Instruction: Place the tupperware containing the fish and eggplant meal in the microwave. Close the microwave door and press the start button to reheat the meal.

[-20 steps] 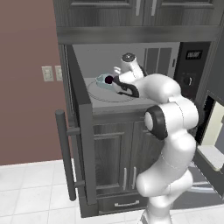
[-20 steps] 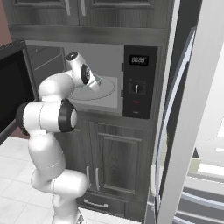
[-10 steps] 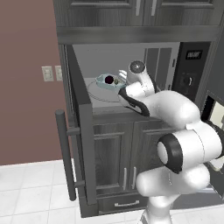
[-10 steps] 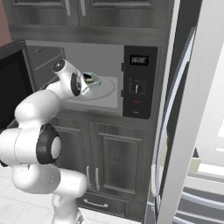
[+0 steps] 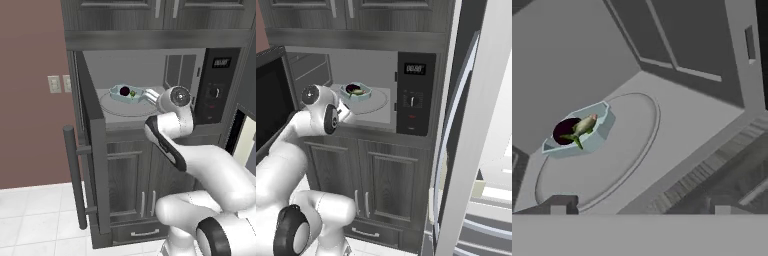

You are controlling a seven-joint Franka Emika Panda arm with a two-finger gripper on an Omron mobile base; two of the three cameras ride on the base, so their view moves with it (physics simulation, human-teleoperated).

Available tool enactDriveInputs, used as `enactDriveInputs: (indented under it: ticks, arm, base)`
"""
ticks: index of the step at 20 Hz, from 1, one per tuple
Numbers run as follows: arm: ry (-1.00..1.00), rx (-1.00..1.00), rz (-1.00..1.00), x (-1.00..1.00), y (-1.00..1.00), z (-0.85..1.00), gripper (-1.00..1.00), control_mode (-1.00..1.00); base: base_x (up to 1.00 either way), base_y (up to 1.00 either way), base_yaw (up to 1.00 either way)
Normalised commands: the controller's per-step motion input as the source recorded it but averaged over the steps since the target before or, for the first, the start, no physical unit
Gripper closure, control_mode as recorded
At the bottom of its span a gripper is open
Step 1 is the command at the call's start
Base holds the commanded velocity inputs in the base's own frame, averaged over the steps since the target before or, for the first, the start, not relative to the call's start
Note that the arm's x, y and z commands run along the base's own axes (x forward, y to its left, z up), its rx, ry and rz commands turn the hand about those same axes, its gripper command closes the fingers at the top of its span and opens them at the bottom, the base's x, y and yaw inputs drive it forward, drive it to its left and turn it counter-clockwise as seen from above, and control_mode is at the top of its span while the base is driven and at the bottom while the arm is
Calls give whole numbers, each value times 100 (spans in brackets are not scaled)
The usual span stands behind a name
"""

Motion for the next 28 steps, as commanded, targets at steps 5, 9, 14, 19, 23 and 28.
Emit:
enactDriveInputs:
  ticks: [5, 9, 14, 19, 23, 28]
  arm:
    - [-5, -6, 28, -85, 0, 77, -100, -100]
    - [-1, -22, 32, -81, 6, 88, -100, -100]
    - [0, -30, 36, -85, 24, 75, -100, -100]
    - [1, -39, 30, -96, 42, 44, -100, -100]
    - [0, -40, 21, -100, 35, 6, -100, -100]
    - [-10, -31, 17, -100, 20, 0, -100, -100]
  base:
    - [0, 0, 0]
    - [0, 0, 0]
    - [0, 0, 0]
    - [0, 0, 0]
    - [0, 0, 0]
    - [0, 0, 0]
